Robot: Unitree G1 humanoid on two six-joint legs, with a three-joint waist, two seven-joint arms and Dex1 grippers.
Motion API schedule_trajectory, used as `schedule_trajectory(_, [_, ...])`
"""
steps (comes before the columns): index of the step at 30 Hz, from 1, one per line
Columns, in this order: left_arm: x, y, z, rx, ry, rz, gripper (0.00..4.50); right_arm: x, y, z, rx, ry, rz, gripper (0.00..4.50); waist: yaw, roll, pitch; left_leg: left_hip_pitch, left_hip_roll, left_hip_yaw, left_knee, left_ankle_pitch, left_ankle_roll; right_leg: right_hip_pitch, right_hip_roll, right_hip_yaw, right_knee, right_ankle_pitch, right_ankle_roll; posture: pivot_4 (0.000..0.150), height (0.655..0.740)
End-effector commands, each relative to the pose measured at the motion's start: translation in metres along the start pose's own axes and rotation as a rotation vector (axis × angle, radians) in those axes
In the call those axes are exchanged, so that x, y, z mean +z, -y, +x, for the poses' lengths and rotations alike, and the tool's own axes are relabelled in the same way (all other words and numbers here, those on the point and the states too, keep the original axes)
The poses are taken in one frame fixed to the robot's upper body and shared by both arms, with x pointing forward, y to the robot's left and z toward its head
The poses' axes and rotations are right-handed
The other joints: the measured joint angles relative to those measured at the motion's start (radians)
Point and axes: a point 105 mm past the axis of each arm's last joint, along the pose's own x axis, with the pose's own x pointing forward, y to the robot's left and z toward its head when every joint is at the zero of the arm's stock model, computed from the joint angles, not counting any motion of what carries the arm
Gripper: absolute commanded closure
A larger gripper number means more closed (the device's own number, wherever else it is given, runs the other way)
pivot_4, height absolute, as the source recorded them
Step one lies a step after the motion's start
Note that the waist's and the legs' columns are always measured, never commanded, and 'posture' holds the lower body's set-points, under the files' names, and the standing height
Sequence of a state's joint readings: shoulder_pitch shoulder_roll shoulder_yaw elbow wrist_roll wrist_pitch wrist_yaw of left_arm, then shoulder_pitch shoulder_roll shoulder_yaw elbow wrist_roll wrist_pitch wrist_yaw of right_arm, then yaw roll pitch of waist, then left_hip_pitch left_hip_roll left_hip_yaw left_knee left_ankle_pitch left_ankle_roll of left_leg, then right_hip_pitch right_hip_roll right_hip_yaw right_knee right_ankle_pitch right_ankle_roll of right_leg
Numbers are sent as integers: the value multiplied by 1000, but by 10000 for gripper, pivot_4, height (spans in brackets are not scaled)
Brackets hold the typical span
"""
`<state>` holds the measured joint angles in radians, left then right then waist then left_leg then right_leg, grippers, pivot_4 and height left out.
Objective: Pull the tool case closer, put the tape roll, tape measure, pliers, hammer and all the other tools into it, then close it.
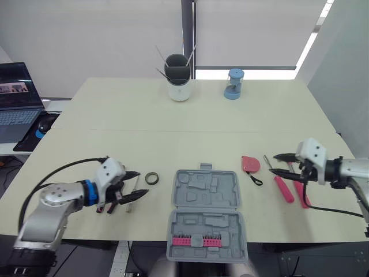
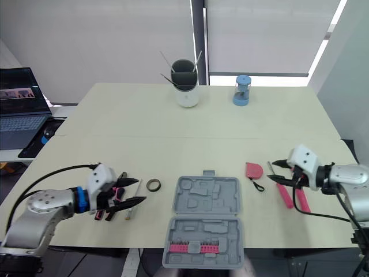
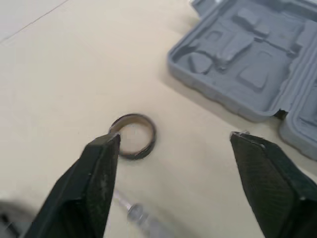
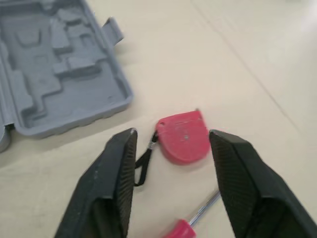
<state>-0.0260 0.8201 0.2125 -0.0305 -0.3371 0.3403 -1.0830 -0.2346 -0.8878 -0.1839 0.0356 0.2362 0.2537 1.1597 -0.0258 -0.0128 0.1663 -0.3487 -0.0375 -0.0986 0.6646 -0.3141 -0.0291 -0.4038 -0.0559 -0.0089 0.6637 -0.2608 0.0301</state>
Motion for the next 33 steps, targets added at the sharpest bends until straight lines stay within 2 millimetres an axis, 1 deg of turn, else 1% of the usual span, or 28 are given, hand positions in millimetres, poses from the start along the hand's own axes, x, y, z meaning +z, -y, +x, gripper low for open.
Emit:
schedule_trajectory(1, [1,-26,-34,118,17,-30,0,-10,23,-32,-117,-36,-31,8362,0,0,0,0,0,0,0,0,0,0,0,0,0,0,0,1500,7400])
schedule_trajectory(2, [-3,-34,-44,159,17,-50,0,-15,29,-40,-152,-39,-13,4105,0,0,0,0,-1,1,0,0,0,0,0,0,0,0,0,1500,7400])
schedule_trajectory(3, [-5,-38,-50,184,19,-63,0,-18,32,-45,-175,-36,1,1011,-1,0,0,0,-1,1,0,0,0,0,0,1,-1,0,0,1500,7400])
schedule_trajectory(5, [-11,-51,-64,259,27,-106,0,-26,42,-56,-240,-33,41,408,-1,0,0,0,-1,2,0,0,0,0,0,1,-1,0,0,1500,7400])
schedule_trajectory(6, [-19,-65,-76,353,23,-132,0,-34,48,-64,-293,-38,84,408,-1,0,0,0,-1,3,0,0,0,0,0,1,-1,0,0,1500,7400])
schedule_trajectory(8, [-33,-81,-94,469,14,-173,0,-44,55,-73,-359,-40,143,408,-1,0,0,1,0,2,0,0,0,0,-1,1,0,0,0,1500,7400])
schedule_trajectory(9, [-38,-85,-98,494,10,-185,0,-46,57,-75,-375,-37,159,408,-1,0,0,1,0,2,0,0,0,0,-1,1,0,0,0,1500,7400])
schedule_trajectory(11, [-46,-91,-109,544,15,-222,0,-57,61,-84,-423,-57,182,408,-3,0,0,1,1,2,0,0,0,0,0,1,0,0,0,1500,7400])
schedule_trajectory(13, [-52,-95,-116,581,5,-234,0,-78,60,-94,-449,-146,171,408,-3,0,0,1,0,3,0,0,0,0,0,1,0,0,0,1500,7400])
schedule_trajectory(14, [-54,-95,-117,586,-10,-227,0,-84,60,-97,-457,-167,167,408,-3,0,0,1,0,3,0,0,0,0,0,1,0,0,0,1500,7400])
schedule_trajectory(17, [-56,-97,-117,597,-21,-219,0,-91,63,-103,-505,-151,203,408,-3,0,0,1,-1,4,0,0,0,0,0,2,0,0,0,1500,7400])
schedule_trajectory(22, [-56,-100,-118,621,-29,-205,0,-96,63,-102,-519,-146,215,408,-3,0,0,1,0,4,0,0,0,0,-1,2,0,0,0,1500,7400])
schedule_trajectory(25, [-51,-102,-117,639,-15,-196,0,-86,64,-90,-494,-128,183,408,-6,0,0,2,0,5,-1,0,0,-1,-1,2,1,0,0,1500,7400])
schedule_trajectory(26, [-48,-102,-116,638,-8,-186,0,-81,62,-81,-460,-118,177,408,-7,0,0,2,1,5,0,0,0,0,-1,2,1,0,0,1500,7400])
schedule_trajectory(27, [-44,-101,-115,627,-11,-166,0,-70,57,-67,-402,-91,155,408,-8,0,0,2,1,5,0,0,0,-1,-1,2,1,0,0,1500,7400])
schedule_trajectory(28, [-41,-100,-114,618,-14,-152,0,-62,53,-57,-362,-72,140,408,-8,0,0,2,1,5,0,0,0,-1,-1,2,1,0,0,1500,7400])
schedule_trajectory(29, [-38,-99,-112,602,-20,-136,0,-48,48,-42,-319,-33,116,408,-8,0,0,2,2,5,0,0,0,-1,0,2,1,0,0,1500,7400])
schedule_trajectory(30, [-36,-98,-110,592,-25,-127,0,-39,45,-33,-295,-7,102,408,-8,0,0,2,3,5,0,0,0,-1,0,2,1,1,-1,1500,7400])
schedule_trajectory(31, [-32,-96,-107,577,-29,-112,0,-23,37,-18,-244,37,80,408,-8,0,0,2,3,5,0,0,0,-1,0,2,1,1,-1,1500,7400])
schedule_trajectory(33, [-27,-95,-104,558,-33,-90,0,2,22,4,-163,111,55,408,-6,0,0,2,4,5,0,0,0,-1,1,2,1,2,-2,1500,7400])
